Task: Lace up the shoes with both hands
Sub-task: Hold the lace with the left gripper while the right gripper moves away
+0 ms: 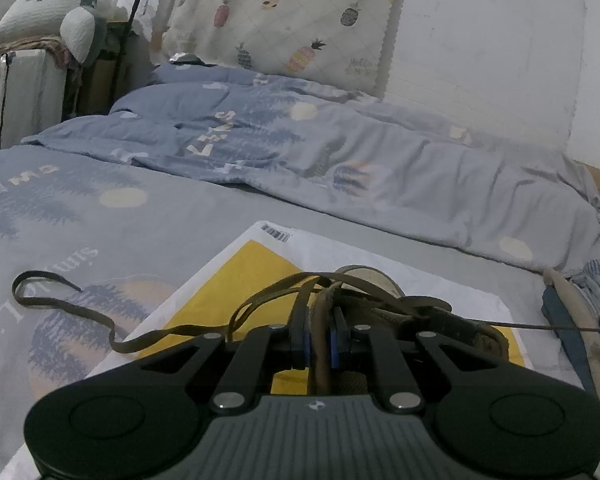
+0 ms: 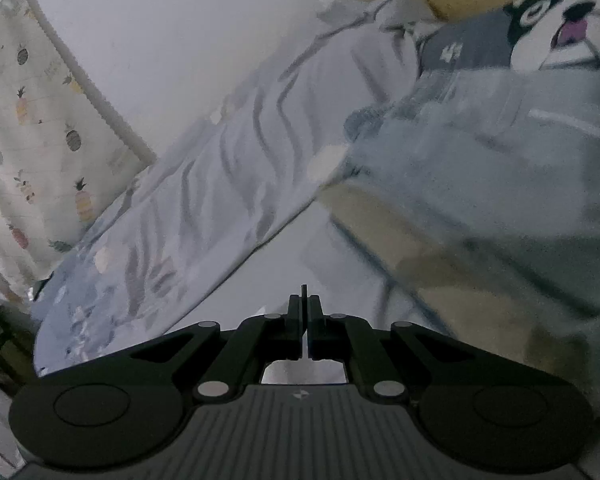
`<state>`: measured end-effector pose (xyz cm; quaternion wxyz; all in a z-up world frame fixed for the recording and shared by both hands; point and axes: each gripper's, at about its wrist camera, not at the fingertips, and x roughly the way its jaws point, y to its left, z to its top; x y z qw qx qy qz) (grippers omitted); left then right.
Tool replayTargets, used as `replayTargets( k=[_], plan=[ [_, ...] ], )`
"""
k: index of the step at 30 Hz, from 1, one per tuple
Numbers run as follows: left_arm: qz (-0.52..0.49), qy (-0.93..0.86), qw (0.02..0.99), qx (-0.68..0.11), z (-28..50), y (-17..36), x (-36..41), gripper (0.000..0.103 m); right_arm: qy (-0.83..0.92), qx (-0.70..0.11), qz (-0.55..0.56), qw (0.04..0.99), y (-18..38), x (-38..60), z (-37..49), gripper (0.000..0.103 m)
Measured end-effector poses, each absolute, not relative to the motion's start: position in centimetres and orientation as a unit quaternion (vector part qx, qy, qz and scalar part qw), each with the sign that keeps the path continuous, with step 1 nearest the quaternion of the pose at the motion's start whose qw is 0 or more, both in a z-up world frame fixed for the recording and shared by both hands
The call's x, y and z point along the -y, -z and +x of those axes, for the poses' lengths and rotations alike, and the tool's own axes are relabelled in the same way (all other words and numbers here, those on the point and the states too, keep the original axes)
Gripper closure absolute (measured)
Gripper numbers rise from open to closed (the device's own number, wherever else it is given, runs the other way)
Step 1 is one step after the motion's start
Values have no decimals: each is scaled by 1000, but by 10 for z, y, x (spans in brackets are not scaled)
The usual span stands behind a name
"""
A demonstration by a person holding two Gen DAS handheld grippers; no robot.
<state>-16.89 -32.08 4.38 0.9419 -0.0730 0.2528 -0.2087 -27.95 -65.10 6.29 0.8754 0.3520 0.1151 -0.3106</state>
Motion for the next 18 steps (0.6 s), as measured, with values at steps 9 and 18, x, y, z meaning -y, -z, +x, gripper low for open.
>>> replayTargets(
  k=[9,18],
  plan=[
    [-81,202,942,-256,-167,-44,322,94,366,-98,325,866,-73,680,-318,101],
    [-86,197,942,-256,-167,-44,322,94,424,-74,314,846,-84,710,-358,101]
  ],
)
